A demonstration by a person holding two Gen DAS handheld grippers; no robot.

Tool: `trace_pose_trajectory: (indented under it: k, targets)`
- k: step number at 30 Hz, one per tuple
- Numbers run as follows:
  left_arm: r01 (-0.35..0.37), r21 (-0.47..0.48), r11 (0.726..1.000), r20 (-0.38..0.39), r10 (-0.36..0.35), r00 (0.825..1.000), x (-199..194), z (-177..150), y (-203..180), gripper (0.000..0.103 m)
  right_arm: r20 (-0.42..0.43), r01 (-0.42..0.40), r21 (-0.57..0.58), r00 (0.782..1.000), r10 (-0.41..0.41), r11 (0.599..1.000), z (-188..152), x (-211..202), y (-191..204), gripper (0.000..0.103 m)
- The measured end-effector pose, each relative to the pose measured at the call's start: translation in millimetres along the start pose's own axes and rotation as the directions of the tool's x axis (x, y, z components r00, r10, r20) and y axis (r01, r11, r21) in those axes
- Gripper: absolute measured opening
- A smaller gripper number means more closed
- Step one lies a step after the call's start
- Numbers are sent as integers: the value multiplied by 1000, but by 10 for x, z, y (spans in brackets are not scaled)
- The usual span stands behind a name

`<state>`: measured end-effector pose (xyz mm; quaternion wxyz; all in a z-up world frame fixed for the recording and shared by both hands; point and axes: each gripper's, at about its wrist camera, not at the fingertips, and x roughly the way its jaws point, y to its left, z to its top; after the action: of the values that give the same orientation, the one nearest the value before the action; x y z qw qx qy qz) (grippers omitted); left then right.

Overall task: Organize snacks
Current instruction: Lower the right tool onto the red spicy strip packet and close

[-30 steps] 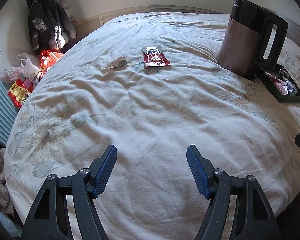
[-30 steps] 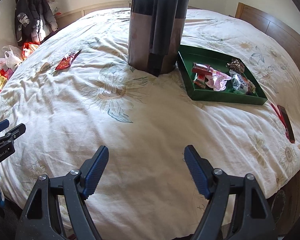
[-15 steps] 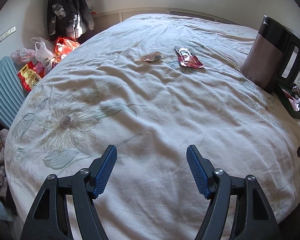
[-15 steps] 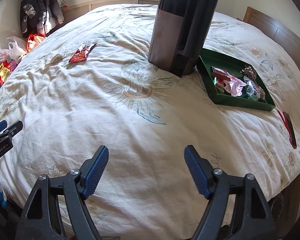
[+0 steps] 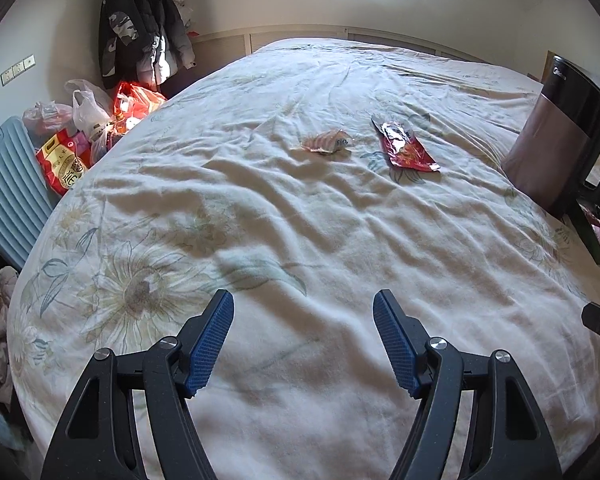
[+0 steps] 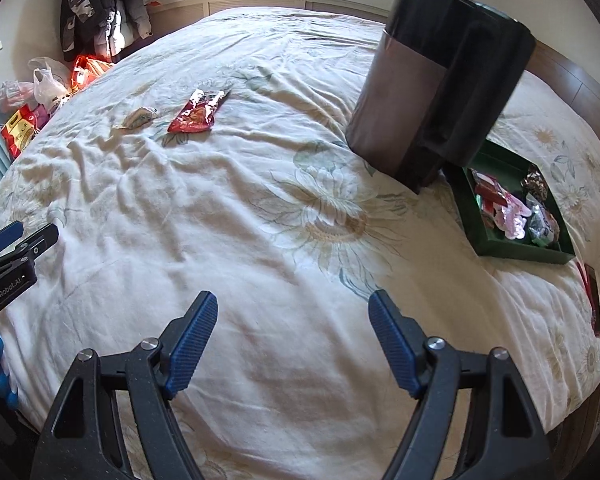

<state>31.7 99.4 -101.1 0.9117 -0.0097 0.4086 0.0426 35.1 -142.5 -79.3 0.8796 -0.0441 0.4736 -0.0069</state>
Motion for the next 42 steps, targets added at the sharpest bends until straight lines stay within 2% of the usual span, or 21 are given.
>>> trace_pose_trajectory:
  k: [8,12,15,18,20,27,36,42]
  targets:
    - [33,-34,999,31,-32,999,419,756,214,69,23,-55,-70,998,57,996,532,295,317,103]
    - [96,31,995,11,-96,995,760,1145,256,69,42,-89,-86,995,93,992,901,491,430,103]
    - [111,123,986,-31,-108,994,1041,1290,182,69,54,-113,-88,992,118,990,1189,654,497,103]
    - [110,195,975,-59,-100,993,1264,1353,105,69,55,-130,-93,989,136,987,1449,839,573,103]
    - [141,211,967,-79,-126,989,1375,1371,62,69,53,-140,-94,988,145,986,1606,969,626,103]
    - [172,278,945,-101,-149,984,1647,1381,-101,69,15,-159,-100,987,161,982,2008,1478,842,103]
    - [198,318,927,-108,-172,979,1836,1412,-179,68,-75,-180,-57,982,176,982,2203,2090,1010,103]
    - [206,309,928,-113,-179,977,1872,1414,-194,57,-81,-162,-79,984,156,984,2181,2190,1084,103]
